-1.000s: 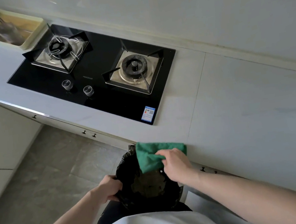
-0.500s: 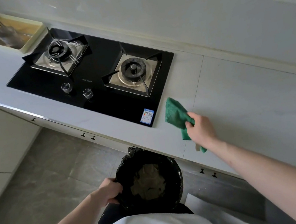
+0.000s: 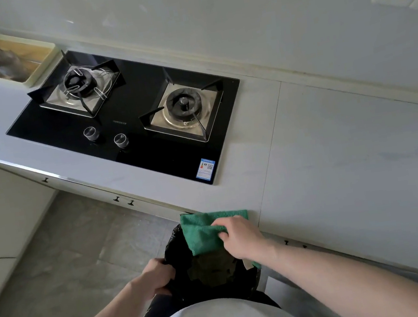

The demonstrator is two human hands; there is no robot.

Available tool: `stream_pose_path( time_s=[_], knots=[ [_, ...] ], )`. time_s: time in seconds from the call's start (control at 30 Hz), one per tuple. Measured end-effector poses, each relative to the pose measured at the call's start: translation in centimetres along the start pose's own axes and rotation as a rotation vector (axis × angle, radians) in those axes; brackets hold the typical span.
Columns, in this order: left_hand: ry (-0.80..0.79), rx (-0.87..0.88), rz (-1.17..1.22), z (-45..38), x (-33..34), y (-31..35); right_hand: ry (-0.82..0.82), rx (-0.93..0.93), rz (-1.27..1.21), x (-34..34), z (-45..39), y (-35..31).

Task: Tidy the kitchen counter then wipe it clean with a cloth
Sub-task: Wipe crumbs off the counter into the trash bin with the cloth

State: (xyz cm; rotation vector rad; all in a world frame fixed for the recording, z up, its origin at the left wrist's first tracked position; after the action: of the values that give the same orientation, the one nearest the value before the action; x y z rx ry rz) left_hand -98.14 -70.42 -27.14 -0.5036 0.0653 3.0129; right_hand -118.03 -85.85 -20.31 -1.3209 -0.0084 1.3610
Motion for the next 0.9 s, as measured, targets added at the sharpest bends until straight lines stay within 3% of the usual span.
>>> stream_pose_path(
  time_s=[0.07, 0.2, 0.43, 0.63, 0.9],
  knots=[
    [0.004, 0.007, -0.007, 0.0, 0.0, 0.1, 0.077, 0.000, -0.054, -1.8, 0.0, 0.0],
    [0.002, 0.003, -0.008, 0.1, -0.2, -0.1, 0.432, -0.030, -0.149, -10.3, 0.7, 1.0],
    [0.002, 0.002, -0.001, -1.1, -0.2, -0.2, 0.868, 0.242, -0.008, -21.8, 5.6, 12.7],
    [0.056, -0.003, -0.045, -0.9, -0.2, 0.1, 0.943, 0.529, 0.142, -24.8, 10.9, 22.5],
    [0.102, 0.000, -0.050, -1.5, -0.2, 0.1, 0.887, 0.734, 0.163, -27.5, 13.5, 27.9]
  ],
)
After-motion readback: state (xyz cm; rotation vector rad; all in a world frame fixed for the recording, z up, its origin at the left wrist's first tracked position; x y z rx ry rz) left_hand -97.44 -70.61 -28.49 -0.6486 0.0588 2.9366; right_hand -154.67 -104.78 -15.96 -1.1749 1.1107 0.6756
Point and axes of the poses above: each hand's wrist, its own z-axis away from the middle knuckle, its own x-axis out of the palm, y = z × x, the point moved 10 cm from there along -z, towards the middle knuckle, and after that the axes turned 12 degrees about -x, right-handed, at the moved point
